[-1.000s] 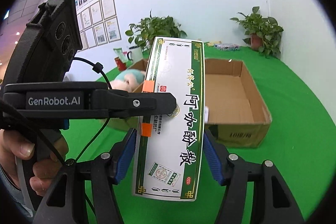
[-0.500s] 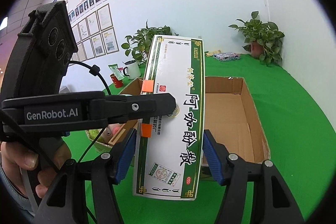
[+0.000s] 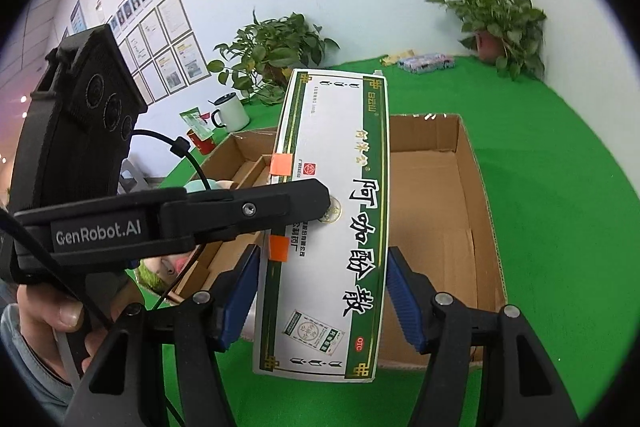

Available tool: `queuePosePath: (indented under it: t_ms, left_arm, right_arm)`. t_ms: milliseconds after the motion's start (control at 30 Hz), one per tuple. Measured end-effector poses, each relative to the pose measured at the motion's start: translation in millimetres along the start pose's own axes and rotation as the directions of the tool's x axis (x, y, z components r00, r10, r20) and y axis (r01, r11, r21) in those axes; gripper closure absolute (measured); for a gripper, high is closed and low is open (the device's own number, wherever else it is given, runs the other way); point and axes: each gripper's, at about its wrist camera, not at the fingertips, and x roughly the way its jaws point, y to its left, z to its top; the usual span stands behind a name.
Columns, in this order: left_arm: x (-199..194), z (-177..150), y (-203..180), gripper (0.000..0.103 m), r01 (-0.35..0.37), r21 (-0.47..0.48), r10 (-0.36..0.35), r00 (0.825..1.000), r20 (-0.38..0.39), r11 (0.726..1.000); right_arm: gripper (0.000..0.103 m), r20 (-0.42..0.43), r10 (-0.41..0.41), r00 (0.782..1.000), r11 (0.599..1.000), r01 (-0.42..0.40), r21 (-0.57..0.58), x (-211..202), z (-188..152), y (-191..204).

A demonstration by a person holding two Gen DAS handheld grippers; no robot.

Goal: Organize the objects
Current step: 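Lift the medicine box with both grippers and carry it over the open box, then lower the medicine box beside the phone stand and open both grippers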

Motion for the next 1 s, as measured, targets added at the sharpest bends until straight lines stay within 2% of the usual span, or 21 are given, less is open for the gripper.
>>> queuePosePath:
  t_ms: [233, 467, 567, 667, 767, 867, 1000]
  left_arm:
    - [42.1, 6.5, 24.0, 0.064, -0.011, -0.040, 0.008, 0.997, -0.071, 0.999]
    - [89.0, -2.5, 51.8, 0.064, -0.065, -0.083, 0.051, 0.986, -0.158, 0.994]
    - [105.1, -5.4, 66.1, 0.064, -0.058, -0.127, 0.033, 0.981, -0.191, 0.990]
    - [118.0, -7.4, 67.1, 0.061, -0.072, -0.107, 0.048, 0.975, -0.216, 0.992]
    - [119.8, -8.8, 60.5, 0.060, -0.110, -0.048, 0.098, 0.973, -0.209, 0.993]
    - [111.9, -9.9, 58.9, 0.060, -0.165, -0.004, 0.161, 0.969, -0.188, 0.986]
    - [86.5, -14.9, 59.2, 0.060, -0.238, 0.030, 0.240, 0.963, -0.124, 0.971]
  right_arm:
    - [0.042, -0.076, 0.003, 0.997, 1.000, 0.000, 0.031, 28.8, 1.6, -20.1]
    - [0.042, -0.180, 0.056, 0.982, 0.990, -0.031, 0.140, 63.4, -6.5, -46.8]
    - [0.042, -0.212, 0.031, 0.977, 0.992, -0.004, 0.123, 75.5, -9.0, -50.6]
    - [0.042, -0.243, 0.003, 0.970, 0.994, 0.023, 0.106, 81.0, -11.9, -53.4]
    - [0.043, -0.249, -0.059, 0.967, 0.993, 0.083, 0.089, 80.8, -13.3, -55.5]
    - [0.043, -0.273, -0.068, 0.960, 0.992, 0.094, 0.084, 84.1, -15.3, -56.4]
    - [0.042, -0.301, -0.117, 0.947, 0.989, 0.138, 0.051, 92.3, -18.3, -51.8]
